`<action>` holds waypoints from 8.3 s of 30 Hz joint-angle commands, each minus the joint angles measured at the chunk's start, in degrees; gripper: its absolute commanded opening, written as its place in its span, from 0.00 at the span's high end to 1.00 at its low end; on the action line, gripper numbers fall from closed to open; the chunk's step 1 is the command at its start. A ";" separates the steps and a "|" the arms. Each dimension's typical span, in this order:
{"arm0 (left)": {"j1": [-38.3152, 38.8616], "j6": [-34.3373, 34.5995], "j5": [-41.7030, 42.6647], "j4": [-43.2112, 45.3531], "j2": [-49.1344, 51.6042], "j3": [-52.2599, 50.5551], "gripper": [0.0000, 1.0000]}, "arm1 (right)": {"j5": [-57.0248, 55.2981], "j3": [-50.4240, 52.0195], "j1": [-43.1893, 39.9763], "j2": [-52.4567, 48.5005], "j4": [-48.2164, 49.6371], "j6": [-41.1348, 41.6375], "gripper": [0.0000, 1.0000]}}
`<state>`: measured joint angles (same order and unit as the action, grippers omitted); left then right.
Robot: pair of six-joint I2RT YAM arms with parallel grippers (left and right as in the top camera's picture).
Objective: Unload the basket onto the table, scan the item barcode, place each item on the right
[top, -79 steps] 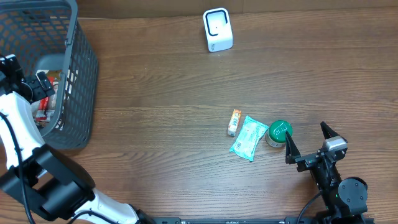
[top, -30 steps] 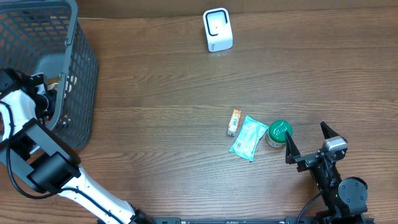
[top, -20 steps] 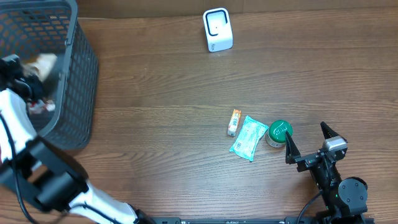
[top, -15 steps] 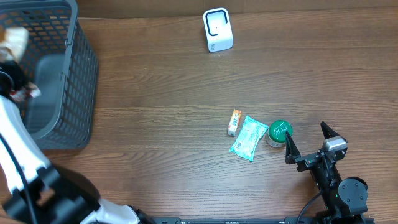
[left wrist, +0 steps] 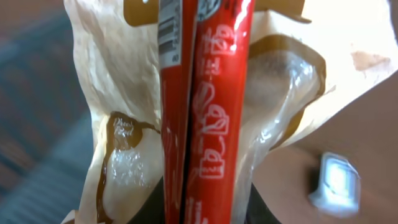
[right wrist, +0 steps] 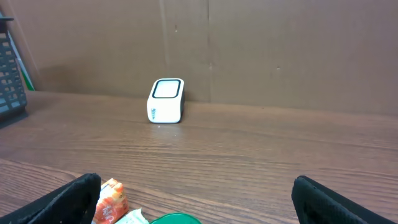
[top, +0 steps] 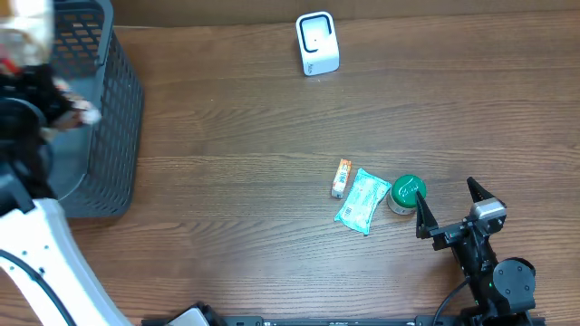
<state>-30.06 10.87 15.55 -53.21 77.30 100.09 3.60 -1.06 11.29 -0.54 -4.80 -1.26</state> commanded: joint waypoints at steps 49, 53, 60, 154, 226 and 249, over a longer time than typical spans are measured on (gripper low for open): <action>53.02 13.33 -23.87 1.88 0.94 -38.97 0.89 | -0.48 0.59 -0.11 0.35 0.17 -0.11 0.00; 56.30 16.96 -27.63 6.54 3.80 -42.21 0.86 | -0.48 0.61 -0.11 0.35 0.17 -0.11 0.00; 56.74 20.87 -28.00 11.13 12.22 -44.30 0.88 | -0.48 0.59 -0.11 0.35 0.17 -0.11 0.00; 48.83 14.60 -16.94 -3.37 9.03 -38.16 0.96 | -0.48 0.59 -0.11 0.35 0.17 -0.13 0.00; 25.57 13.35 -21.33 1.16 10.75 -35.01 0.00 | -0.48 0.59 -0.11 0.35 0.17 -0.11 0.00; 25.57 13.35 -21.33 1.16 10.75 -35.01 0.00 | -0.44 0.59 -0.11 0.35 0.17 -0.11 0.00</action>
<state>-4.38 24.88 -4.99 -52.25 88.18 64.18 3.60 -1.06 11.29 -0.54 -4.78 -1.28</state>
